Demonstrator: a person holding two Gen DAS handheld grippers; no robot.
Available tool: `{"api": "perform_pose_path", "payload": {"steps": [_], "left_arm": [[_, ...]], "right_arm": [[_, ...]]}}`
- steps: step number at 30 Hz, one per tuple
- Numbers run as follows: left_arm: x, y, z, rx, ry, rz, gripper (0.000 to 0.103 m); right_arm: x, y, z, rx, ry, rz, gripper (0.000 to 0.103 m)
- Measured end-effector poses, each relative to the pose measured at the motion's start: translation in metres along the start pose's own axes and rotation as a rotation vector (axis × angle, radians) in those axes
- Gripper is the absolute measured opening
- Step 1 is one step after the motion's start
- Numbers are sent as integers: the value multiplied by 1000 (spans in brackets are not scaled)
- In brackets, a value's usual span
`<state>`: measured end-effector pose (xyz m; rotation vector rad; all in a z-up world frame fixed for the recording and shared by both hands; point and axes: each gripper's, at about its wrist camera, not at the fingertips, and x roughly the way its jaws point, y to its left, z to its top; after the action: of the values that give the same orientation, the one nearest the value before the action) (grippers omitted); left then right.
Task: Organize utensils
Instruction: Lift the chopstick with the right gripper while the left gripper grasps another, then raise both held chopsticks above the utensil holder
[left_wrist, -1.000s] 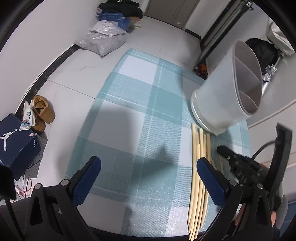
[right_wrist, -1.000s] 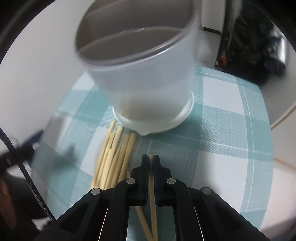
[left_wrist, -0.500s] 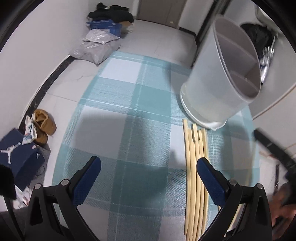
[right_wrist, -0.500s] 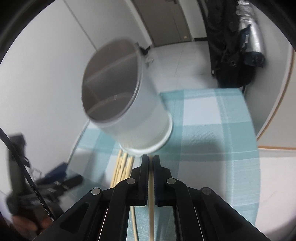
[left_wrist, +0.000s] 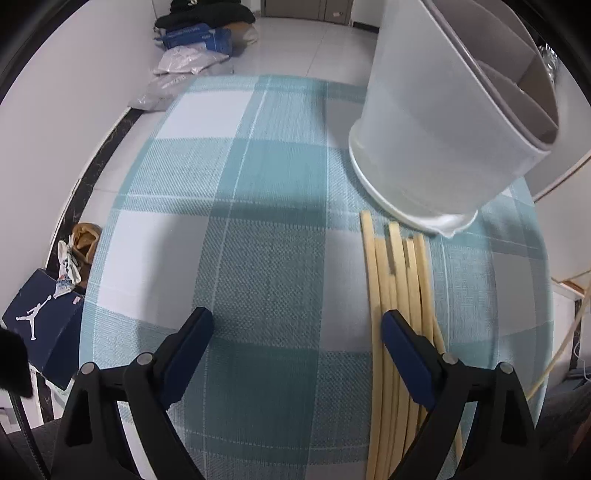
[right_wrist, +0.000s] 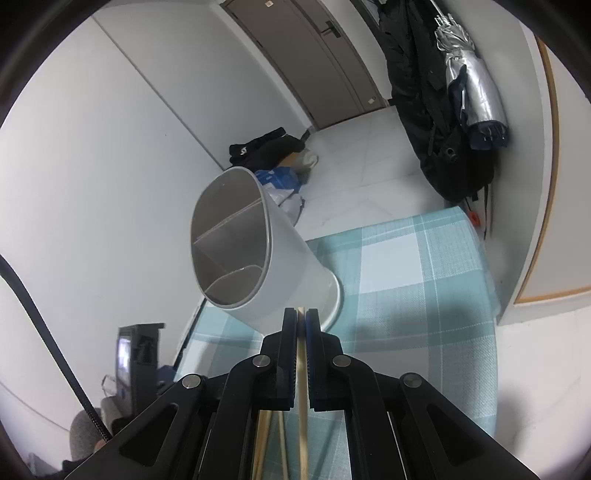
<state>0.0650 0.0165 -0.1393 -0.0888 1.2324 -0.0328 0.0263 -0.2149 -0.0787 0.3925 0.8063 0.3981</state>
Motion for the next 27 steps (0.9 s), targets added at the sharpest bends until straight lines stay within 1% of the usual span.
{"api": "perform_pose_path", "payload": {"steps": [7,9,10,13,17,19,20,21,22,23,24,25,26,27], "left_arm": [[3,-2,1,23,-10,34,91],[5,-7,3,43,-7,56,86],[4,-9,5,48,-13,58,82],[5,-14,11,61,-6,50,80],[3,-18,19,34,-31,-8,75],[7,-22,24,41,-39,0,66],[7,-22,25,37,-56,8,58],[8,-24,26,41,-64,33,54],[7,-25,26,45,-73,40,45],[5,-23,24,39,-81,30,34],[3,-20,22,26,-89,31,28],[2,-18,20,15,-91,28,16],[1,-15,19,-3,-86,8,6],[2,-10,22,-23,-77,-17,4]], "right_arm": [[0,0,2,-4,5,16,4],[-1,1,3,-2,2,18,4],[-2,1,4,-4,-2,18,4],[-2,2,5,-8,-10,13,4],[-2,0,5,-7,-10,10,4],[-1,0,6,-9,-10,9,4],[-1,-1,6,-9,-11,10,4],[-2,-1,5,-10,-12,8,4],[-2,-1,5,-12,-13,7,4],[-2,0,5,-13,-12,6,4],[-3,0,4,-18,-12,5,4],[-3,1,4,-23,-13,3,4],[-4,2,4,-28,-15,0,4],[-4,3,4,-31,-16,0,4]]}}
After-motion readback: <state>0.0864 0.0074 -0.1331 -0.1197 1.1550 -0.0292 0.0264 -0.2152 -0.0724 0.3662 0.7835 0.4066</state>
